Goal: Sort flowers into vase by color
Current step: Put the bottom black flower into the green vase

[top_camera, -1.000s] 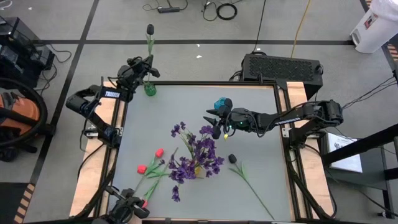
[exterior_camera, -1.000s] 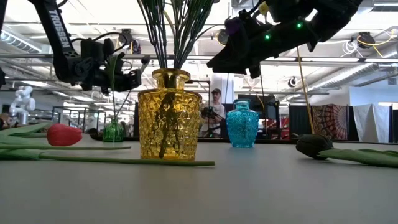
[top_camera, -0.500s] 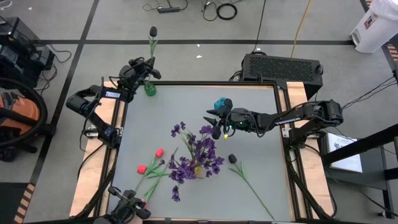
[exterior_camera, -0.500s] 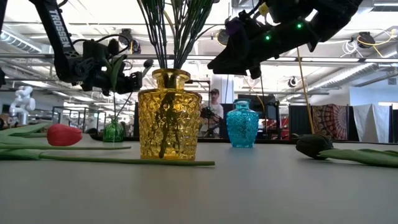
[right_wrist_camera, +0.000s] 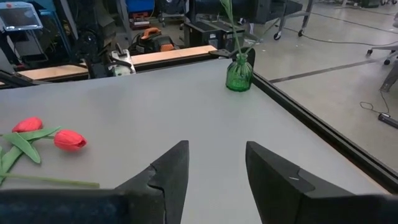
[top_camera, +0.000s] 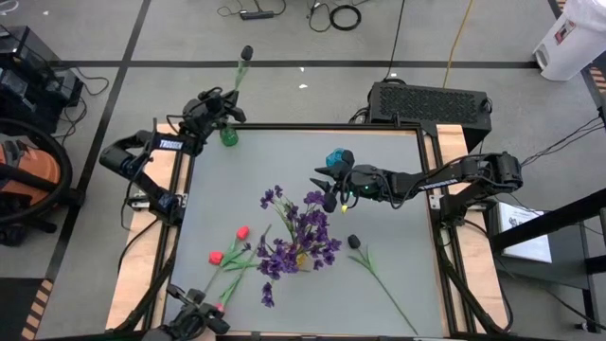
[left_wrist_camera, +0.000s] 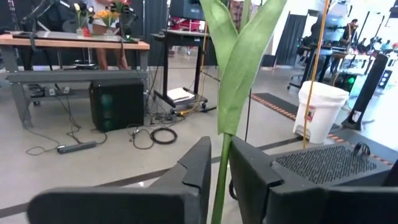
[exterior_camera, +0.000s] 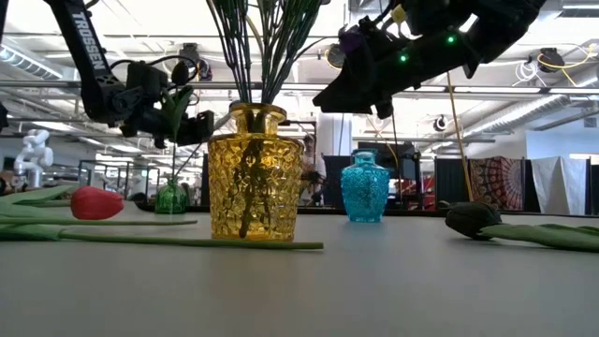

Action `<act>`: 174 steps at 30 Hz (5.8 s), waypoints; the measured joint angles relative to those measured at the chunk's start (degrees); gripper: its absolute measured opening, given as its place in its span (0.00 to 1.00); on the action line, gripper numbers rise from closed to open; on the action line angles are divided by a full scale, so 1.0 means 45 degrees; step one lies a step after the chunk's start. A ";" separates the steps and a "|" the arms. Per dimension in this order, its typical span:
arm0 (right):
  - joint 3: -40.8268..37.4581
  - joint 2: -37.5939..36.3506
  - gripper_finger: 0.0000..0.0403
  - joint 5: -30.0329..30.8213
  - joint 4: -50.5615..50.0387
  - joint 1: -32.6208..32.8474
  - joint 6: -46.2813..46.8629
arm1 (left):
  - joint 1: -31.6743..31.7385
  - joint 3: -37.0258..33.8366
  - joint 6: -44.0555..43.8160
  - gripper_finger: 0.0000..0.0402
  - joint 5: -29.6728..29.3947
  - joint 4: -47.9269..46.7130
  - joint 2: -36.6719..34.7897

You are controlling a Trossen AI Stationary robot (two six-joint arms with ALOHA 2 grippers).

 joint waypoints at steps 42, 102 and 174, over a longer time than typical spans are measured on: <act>0.0000 0.0000 0.37 0.0000 -0.0299 -0.0002 -0.0008 | 0.0069 0.0003 0.0932 0.18 -0.0039 -0.3101 -0.4303; 1.0858 0.7800 0.37 -0.5344 -0.1567 -0.4567 0.1124 | 0.3434 0.1860 -0.0532 0.18 0.9131 -1.1920 -0.9910; 1.1340 0.4058 0.35 -0.6513 -0.9870 -0.3082 -0.2961 | -0.4538 0.8711 0.3010 0.18 -0.6960 -1.7472 -0.4109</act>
